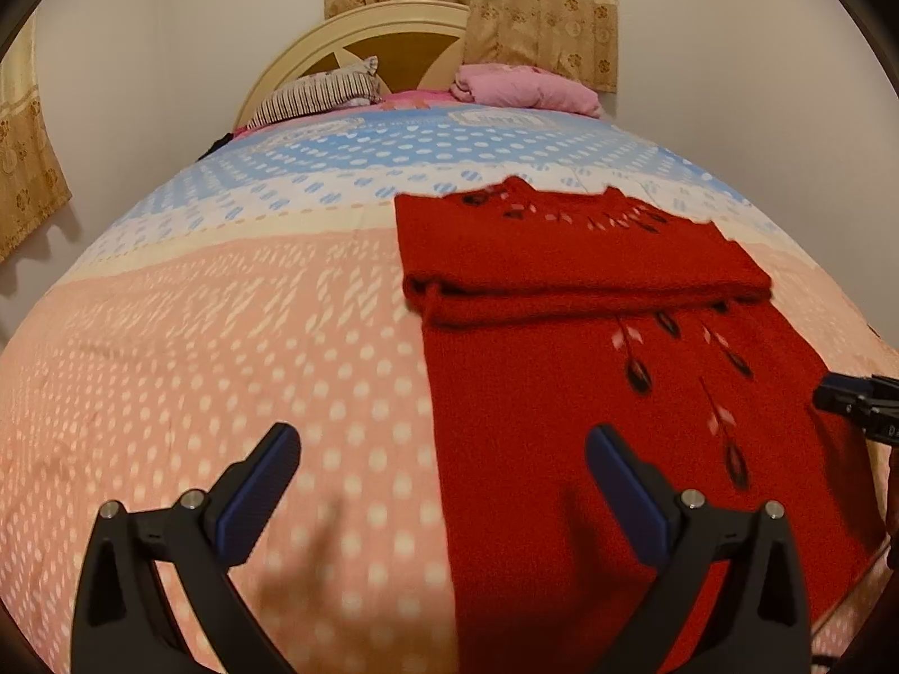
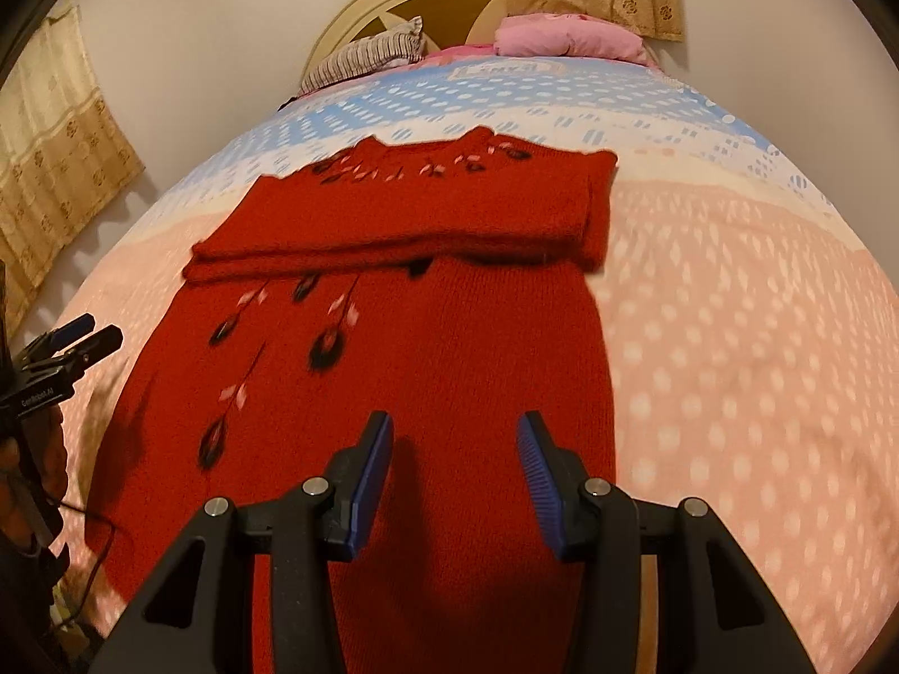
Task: Fold small clothes
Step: 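Grasp the cardigan hem with the left gripper while the right gripper grasps the hem corner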
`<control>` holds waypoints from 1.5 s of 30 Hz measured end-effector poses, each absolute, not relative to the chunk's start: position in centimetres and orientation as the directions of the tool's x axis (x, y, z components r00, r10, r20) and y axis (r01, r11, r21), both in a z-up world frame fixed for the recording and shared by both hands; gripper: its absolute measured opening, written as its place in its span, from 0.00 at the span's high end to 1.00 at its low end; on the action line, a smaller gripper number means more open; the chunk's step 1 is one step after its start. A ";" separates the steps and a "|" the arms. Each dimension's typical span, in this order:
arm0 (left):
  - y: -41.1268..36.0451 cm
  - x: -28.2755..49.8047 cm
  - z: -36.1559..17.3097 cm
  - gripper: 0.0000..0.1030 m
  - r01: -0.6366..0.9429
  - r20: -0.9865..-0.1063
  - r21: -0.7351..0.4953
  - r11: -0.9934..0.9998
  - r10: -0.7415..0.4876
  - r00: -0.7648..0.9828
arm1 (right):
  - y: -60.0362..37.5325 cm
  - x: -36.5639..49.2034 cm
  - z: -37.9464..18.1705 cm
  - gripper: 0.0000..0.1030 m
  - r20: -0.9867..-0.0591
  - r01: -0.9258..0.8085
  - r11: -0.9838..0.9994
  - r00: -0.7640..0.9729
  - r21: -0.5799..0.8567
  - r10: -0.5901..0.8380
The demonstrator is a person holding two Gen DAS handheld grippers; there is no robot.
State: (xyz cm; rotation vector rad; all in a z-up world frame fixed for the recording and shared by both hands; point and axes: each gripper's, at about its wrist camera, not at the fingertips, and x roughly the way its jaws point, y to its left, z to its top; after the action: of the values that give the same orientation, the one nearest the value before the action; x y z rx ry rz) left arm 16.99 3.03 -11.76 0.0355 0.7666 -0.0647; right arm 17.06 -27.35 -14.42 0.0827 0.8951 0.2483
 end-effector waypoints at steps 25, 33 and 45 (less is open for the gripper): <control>3.9 6.3 -15.7 0.47 0.141 -0.791 -0.175 0.974 -0.224 0.569 | -28.9 5.6 -15.5 0.51 -0.756 -0.164 0.980 0.626 0.113 0.192; 2.8 5.5 -16.2 0.51 0.148 -0.779 -0.195 0.970 -0.245 0.578 | -29.6 3.7 -15.8 0.51 -0.744 -0.144 0.982 0.641 0.123 0.187; 2.9 4.5 -14.9 0.91 0.188 -0.749 -0.196 0.962 -0.271 0.605 | -32.5 1.4 -15.2 0.51 -0.749 -0.070 0.985 0.640 0.160 0.168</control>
State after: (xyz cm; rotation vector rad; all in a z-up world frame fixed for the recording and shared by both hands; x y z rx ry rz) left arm 4.48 2.94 -14.87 -0.1010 0.8822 -0.2659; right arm 1.38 -32.50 -15.24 0.1205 0.8657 0.1358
